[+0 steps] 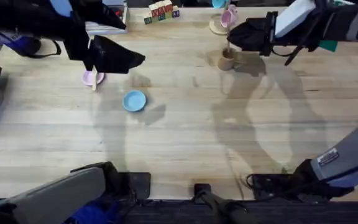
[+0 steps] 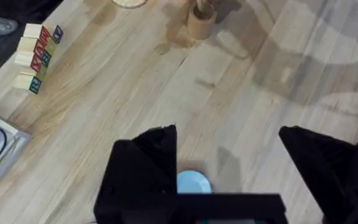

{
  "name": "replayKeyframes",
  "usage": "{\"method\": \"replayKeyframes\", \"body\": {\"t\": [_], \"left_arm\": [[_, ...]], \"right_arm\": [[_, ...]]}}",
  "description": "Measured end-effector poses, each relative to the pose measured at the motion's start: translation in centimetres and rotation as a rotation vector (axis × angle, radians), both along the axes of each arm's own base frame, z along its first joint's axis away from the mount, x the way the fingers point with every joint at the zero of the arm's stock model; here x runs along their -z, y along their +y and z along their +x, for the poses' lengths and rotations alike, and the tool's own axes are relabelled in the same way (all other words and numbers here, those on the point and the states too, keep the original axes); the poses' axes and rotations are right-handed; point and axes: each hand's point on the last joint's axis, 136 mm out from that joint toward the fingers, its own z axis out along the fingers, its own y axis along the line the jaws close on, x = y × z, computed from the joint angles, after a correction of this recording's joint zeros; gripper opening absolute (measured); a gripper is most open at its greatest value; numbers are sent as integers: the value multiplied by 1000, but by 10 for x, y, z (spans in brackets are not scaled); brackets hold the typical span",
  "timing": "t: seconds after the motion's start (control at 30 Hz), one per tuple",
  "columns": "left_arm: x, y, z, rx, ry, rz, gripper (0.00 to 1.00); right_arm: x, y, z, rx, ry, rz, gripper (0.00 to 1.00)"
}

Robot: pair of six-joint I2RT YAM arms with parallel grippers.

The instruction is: Pick up a utensil and set it on the pink plate, then put the other utensil in the container.

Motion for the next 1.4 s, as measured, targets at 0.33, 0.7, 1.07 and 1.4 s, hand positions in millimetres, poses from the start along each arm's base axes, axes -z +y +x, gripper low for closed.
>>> {"method": "replayKeyframes", "body": {"t": [0.33, 0.7, 1.07, 1.4], "left_arm": [[0, 0, 0, 0, 0, 0, 995], [0, 0, 0, 0, 0, 0, 995], [0, 0, 0, 0, 0, 0, 995], [0, 0, 0, 0, 0, 0, 995]], "right_arm": [[18, -3, 3, 6, 30, 3, 32], [34, -3, 3, 6, 71, 8, 32], [36, -3, 3, 5, 73, 7, 483], [36, -3, 3, 5, 75, 7, 830]]}}
